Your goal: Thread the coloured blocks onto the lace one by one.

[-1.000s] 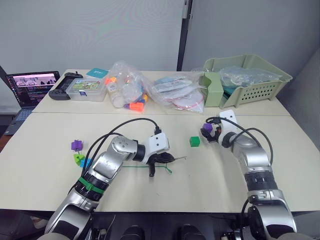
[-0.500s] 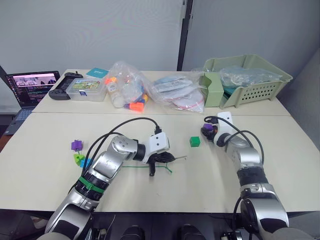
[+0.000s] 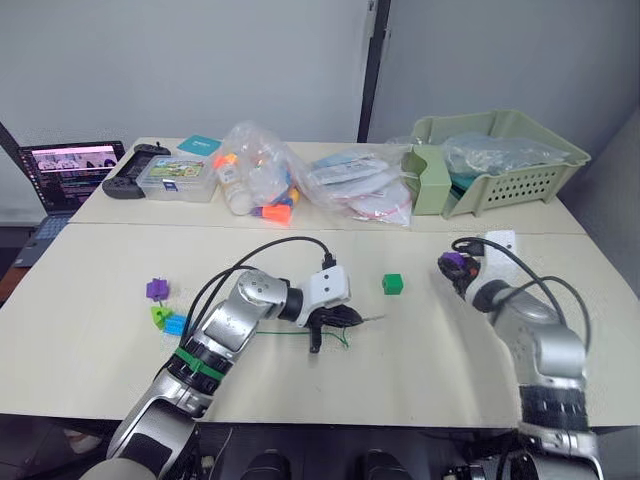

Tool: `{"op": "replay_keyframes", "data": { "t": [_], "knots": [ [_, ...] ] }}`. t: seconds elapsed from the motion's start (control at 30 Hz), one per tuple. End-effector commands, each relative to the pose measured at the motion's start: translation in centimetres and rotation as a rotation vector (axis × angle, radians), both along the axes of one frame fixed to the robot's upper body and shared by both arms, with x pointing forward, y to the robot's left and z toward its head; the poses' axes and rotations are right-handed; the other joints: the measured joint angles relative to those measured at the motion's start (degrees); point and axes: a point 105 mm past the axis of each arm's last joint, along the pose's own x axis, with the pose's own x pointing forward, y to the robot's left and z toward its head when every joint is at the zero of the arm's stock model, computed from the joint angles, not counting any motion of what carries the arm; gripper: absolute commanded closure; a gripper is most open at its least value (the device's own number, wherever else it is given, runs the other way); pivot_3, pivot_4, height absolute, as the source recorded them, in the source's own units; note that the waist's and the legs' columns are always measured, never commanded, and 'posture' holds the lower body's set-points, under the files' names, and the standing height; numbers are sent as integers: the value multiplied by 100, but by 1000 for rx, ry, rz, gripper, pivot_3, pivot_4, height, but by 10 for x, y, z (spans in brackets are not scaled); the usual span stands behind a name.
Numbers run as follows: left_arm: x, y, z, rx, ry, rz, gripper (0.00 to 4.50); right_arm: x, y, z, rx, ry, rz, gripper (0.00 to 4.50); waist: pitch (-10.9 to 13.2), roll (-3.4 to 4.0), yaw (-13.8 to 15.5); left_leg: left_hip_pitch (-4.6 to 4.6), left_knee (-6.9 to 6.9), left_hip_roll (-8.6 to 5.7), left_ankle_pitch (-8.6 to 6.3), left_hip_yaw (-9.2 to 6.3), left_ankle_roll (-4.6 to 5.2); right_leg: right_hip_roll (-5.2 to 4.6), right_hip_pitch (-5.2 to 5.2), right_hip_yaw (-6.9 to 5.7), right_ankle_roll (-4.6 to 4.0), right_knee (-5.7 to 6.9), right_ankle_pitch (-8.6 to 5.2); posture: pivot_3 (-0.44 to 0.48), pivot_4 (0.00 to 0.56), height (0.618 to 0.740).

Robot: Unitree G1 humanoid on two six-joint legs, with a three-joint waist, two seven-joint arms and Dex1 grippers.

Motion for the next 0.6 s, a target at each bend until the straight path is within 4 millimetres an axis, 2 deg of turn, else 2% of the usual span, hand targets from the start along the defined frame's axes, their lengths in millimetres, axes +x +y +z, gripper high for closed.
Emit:
{"op": "replay_keyframes", "data": {
  "t": [0.03,0.13,0.27,0.43,0.6],
  "knots": [
    [-1,-11,10,-20,-40,-67,4500,-25,14,18,-1,-49,13,3327,0,0,-18,0,0,0,0,1,0,0,0,1,0,-1,0,0,150,737],
    [-4,-15,8,-9,-42,-117,4500,-43,23,4,19,-13,4,3327,0,0,-29,0,0,2,0,0,0,5,1,1,1,-2,-1,0,150,737],
    [-4,-16,6,14,-39,-156,4500,-68,35,-23,34,49,-16,3327,-1,0,-12,0,0,0,0,0,0,4,4,1,2,-4,-2,0,150,737],
    [-4,-14,6,21,-39,-189,4500,-81,42,-44,11,93,-35,3327,0,0,-16,0,5,1,2,9,2,4,5,6,8,-13,-5,0,150,737],
    [-4,-14,5,24,-37,-199,4500,-86,44,-56,18,110,-55,3327,-1,0,-16,1,5,2,3,7,4,6,8,5,8,-13,-6,0,150,737]
  ]
}}
